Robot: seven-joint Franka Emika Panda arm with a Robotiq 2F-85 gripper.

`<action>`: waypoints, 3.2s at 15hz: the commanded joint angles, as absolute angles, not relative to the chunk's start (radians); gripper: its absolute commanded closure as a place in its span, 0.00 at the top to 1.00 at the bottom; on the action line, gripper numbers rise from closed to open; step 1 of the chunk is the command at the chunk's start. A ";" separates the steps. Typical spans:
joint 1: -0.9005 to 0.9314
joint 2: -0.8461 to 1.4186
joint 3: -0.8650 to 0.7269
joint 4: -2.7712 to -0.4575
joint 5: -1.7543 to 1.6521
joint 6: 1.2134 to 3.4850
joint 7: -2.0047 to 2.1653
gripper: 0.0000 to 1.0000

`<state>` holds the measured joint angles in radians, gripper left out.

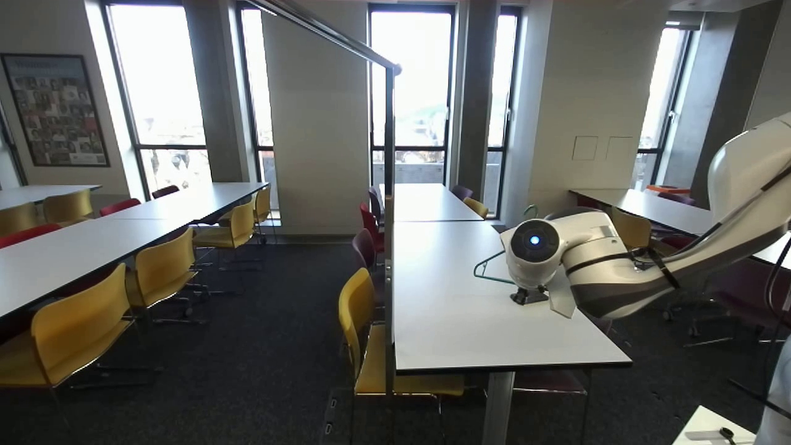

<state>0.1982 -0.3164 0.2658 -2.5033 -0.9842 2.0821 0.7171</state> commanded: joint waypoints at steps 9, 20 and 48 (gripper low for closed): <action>0.061 -0.121 0.112 -2.302 -1.599 2.504 1.334 0.03; 0.053 0.153 0.021 -2.163 -1.994 2.753 2.074 0.03; 0.030 0.562 -0.014 -2.096 -2.103 2.850 2.105 0.03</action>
